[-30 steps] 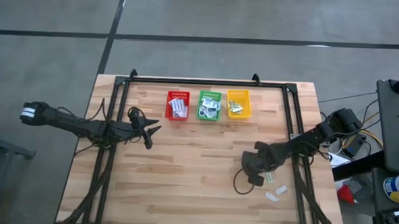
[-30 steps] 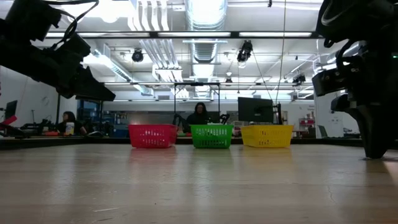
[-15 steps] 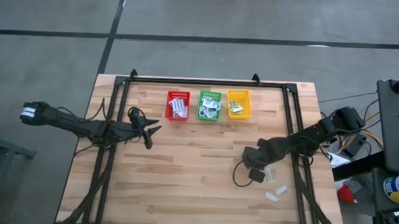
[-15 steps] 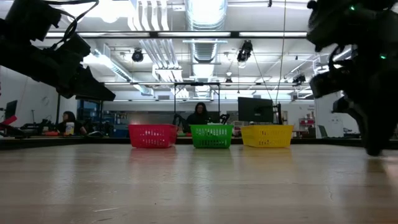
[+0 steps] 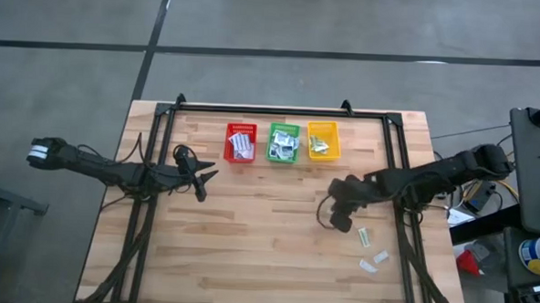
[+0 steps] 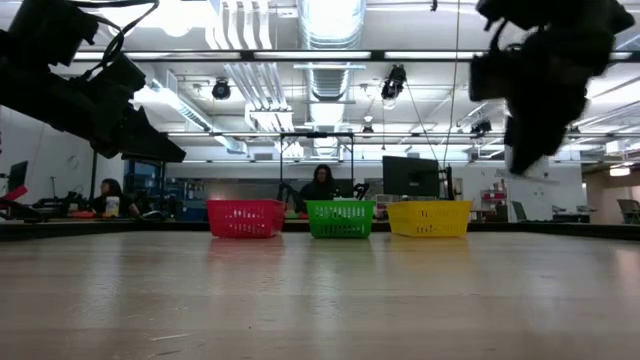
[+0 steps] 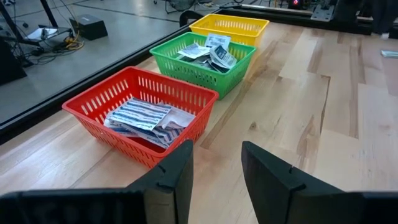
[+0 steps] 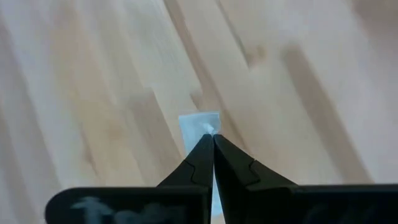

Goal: Pick & Place First Aid Supplies
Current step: Put the green bandage into the yellow basket

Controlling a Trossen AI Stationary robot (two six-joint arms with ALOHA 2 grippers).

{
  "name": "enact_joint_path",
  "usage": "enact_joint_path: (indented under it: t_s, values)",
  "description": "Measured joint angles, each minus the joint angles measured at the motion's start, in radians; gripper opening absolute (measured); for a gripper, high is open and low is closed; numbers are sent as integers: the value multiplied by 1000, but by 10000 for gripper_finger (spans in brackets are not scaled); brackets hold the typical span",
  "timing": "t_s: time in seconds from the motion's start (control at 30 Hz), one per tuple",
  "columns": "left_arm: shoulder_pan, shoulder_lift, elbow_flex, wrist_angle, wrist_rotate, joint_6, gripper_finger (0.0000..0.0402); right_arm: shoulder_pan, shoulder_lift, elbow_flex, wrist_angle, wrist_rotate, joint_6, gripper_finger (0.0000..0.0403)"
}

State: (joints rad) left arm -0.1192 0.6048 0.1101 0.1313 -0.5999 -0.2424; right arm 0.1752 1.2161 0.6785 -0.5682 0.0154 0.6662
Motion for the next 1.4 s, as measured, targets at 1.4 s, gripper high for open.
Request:
enact_joint_path:
  t_s: [1.4]
  values:
    - [0,0,0,5,-54,49,133,-619,169,4,1072,-736,-173,8]
